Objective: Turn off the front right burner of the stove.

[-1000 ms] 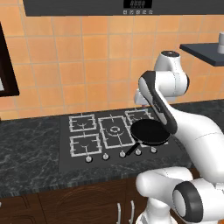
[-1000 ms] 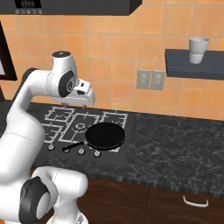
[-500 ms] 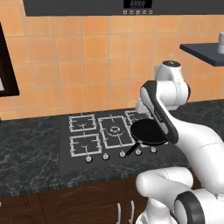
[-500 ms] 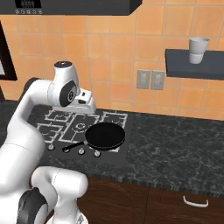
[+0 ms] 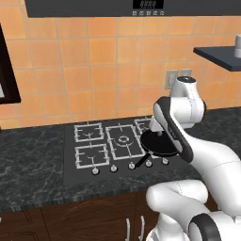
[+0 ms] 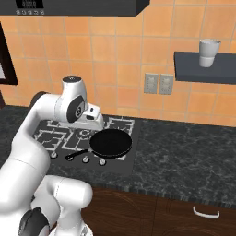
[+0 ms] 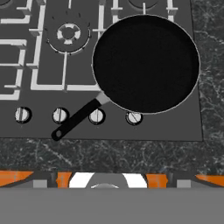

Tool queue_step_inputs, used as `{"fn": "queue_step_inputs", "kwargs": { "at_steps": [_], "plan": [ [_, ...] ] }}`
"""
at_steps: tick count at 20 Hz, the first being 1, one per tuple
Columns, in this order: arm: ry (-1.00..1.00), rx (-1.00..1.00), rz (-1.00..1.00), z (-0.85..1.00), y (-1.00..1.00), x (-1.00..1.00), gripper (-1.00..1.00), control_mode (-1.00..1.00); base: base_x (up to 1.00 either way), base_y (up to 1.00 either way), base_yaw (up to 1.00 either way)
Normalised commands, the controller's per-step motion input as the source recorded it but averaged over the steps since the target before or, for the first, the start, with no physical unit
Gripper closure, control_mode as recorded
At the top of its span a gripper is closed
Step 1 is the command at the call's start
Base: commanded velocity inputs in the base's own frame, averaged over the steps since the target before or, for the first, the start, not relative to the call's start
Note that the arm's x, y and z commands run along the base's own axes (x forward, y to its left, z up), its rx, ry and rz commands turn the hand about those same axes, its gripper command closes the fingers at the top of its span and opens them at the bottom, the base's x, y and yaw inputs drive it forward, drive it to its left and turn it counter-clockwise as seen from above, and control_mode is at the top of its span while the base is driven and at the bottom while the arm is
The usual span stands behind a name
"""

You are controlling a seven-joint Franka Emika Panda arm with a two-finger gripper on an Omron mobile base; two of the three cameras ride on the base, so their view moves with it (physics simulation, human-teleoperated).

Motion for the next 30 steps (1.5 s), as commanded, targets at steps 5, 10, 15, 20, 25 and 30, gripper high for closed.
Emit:
{"fn": "queue_step_inputs", "kwargs": {
  "at_steps": [5, 10, 15, 20, 25, 30],
  "plan": [
    [0.00, 0.00, 0.00, -0.29, -0.57, -0.01, -1.00, -1.00, 0.00, 0.00, 0.00],
    [0.00, 0.00, 0.01, -0.05, -0.11, 0.00, -1.00, -1.00, 0.00, 0.00, 0.00],
    [0.00, 0.00, 0.00, -0.02, 0.00, 0.00, -1.00, -1.00, 0.00, 0.00, 0.00],
    [0.00, 0.00, 0.00, -0.32, 0.00, 0.01, -1.00, -1.00, 0.00, 0.00, 0.00],
    [0.00, 0.00, 0.00, -0.48, 0.00, 0.07, -1.00, -1.00, 0.00, 0.00, 0.00],
    [0.00, 0.00, 0.00, -0.43, 0.00, 0.00, -1.00, -1.00, 0.00, 0.00, 0.00]
  ]
}}
